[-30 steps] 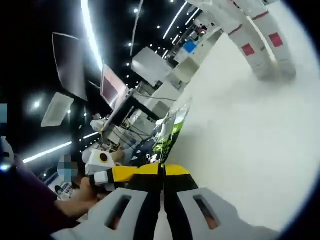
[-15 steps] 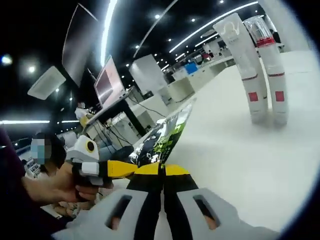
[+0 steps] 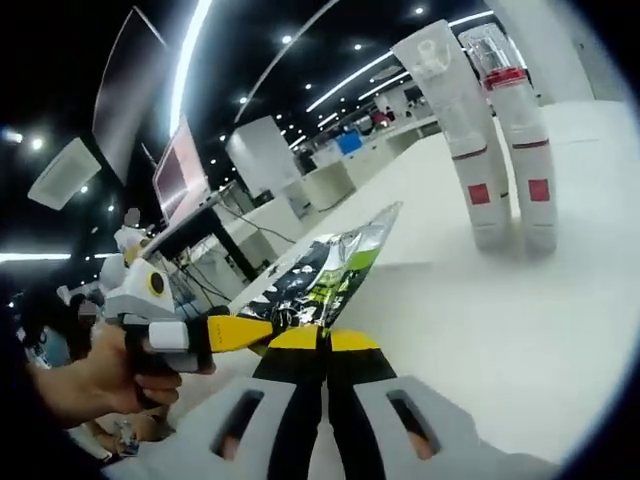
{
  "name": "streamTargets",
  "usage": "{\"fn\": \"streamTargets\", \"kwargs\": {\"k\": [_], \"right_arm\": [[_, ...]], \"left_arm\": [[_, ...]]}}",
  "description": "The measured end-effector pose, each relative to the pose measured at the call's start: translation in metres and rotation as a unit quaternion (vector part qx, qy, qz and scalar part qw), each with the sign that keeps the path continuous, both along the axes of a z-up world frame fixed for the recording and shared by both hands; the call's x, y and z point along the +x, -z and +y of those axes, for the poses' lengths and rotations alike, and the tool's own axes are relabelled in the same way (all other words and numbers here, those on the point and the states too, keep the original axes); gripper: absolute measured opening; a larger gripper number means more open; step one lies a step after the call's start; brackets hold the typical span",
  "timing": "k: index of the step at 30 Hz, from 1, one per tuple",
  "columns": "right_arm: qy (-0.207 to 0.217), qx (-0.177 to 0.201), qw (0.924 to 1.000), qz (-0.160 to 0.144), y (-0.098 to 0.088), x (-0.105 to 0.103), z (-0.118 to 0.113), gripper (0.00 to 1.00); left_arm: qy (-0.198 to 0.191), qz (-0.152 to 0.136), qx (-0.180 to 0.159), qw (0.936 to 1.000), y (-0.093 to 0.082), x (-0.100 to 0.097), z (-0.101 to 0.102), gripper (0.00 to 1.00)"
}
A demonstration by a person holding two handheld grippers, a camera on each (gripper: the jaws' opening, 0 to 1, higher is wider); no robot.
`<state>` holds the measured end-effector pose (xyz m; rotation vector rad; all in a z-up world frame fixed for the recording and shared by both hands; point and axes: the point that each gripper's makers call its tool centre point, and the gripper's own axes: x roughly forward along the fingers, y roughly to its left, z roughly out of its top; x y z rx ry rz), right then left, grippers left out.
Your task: Arrange the skincare products in the storage area until every visible bottle or jar stands upright without overlapping.
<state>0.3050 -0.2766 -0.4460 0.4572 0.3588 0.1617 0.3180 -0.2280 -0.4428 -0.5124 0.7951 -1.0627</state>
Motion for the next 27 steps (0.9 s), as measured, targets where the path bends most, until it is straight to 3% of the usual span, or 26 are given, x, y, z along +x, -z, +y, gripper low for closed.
{"fn": "streamTargets", "kwargs": {"k": [15,23,27], "right_arm": [[0.055,0.005,0.9982,0.021,0.008,0.056,-0.055,0.00],[0.074,0.000,0.9964,0.040,0.017,0.062,-0.070,0.02],[0.080,-0.023,0.9951,0.054,0.023,0.057,-0.079,0.07]], "left_arm": [[0.006,-0.013,0.029,0.9995,0.003,0.061,-0.056,0.00],[0.004,-0.001,0.036,0.9993,0.013,0.069,-0.071,0.00],[-0.005,0.004,0.036,0.9993,0.016,0.071,-0.072,0.00]]}}
